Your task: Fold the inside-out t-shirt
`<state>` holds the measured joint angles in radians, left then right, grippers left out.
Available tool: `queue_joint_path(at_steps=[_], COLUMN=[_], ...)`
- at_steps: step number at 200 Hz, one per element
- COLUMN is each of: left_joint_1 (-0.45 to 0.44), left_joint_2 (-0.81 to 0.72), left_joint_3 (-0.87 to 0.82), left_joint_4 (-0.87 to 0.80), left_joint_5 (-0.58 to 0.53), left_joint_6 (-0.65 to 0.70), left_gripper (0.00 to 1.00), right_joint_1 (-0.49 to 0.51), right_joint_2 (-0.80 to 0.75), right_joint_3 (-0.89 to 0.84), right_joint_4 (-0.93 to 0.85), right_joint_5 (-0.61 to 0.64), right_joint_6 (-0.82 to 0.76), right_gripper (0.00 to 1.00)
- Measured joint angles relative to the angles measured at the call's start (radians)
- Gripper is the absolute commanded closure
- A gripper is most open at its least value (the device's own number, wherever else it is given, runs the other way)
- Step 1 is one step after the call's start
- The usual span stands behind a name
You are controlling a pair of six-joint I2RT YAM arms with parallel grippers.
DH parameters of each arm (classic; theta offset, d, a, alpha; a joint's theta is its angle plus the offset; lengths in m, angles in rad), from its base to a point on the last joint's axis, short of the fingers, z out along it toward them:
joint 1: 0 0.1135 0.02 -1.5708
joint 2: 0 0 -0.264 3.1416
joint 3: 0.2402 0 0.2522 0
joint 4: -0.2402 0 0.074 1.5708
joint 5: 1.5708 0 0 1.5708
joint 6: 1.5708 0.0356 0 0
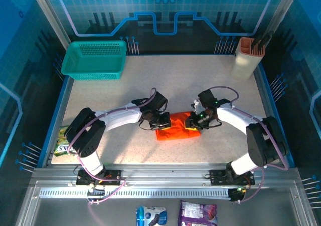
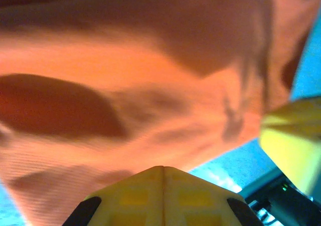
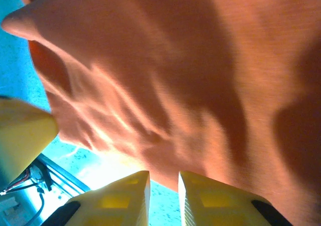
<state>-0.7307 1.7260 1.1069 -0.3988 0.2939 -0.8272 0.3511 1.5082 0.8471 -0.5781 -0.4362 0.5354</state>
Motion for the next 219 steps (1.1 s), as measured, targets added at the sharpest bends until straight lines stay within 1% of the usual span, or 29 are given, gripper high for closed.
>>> queue_joint_path(at_steps=[17,31,57,63,84,102,125,152,172,198,219], left_joint_1=[-0.02,-0.018,0.043,0.065,0.108,0.128,0.124,0.113,0.099,0.085,0.08], left_joint_2=[0.007,0.019,0.041,0.04,0.006,-0.023,-0.033,-0.017,0.039,0.131,0.206], left_joint_3=[0.008,-0.019,-0.121,-0.138,-0.15,-0.146,-0.097,0.002,0.083,0.142,0.18], left_joint_4=[0.005,0.025,0.035,0.038,0.036,0.033,0.026,0.029,0.06,0.095,0.097], left_joint_5=[0.01,0.018,0.019,0.037,0.043,0.042,0.044,0.045,0.056,0.08,0.081], left_joint_6=[0.007,0.011,0.019,0.023,0.046,0.063,0.071,0.072,0.071,0.071,0.072], left_gripper=[0.93,0.93,0.94,0.93,0.92,0.92,0.92,0.92,0.92,0.93,0.93], right_joint_1=[-0.045,-0.072,-0.084,-0.083,-0.082,-0.082,-0.082,-0.084,-0.098,-0.119,-0.132], right_joint_2=[0.007,0.027,0.051,0.046,0.01,-0.026,-0.024,0.042,0.102,0.195,0.253], right_joint_3=[-0.028,-0.056,-0.089,-0.089,-0.088,-0.068,-0.003,0.101,0.143,0.161,0.161], right_joint_4=[0.0,0.008,0.017,0.018,0.005,-0.013,-0.01,0.003,0.024,0.064,0.072], right_joint_5=[0.009,0.011,0.001,-0.003,-0.009,-0.018,-0.032,-0.043,-0.057,-0.092,-0.068], right_joint_6=[-0.018,-0.026,-0.035,-0.037,-0.039,-0.039,-0.039,-0.039,-0.039,-0.043,-0.048], right_gripper=[0.79,0.79,0.79,0.79,0.79,0.79,0.78,0.78,0.78,0.78,0.79])
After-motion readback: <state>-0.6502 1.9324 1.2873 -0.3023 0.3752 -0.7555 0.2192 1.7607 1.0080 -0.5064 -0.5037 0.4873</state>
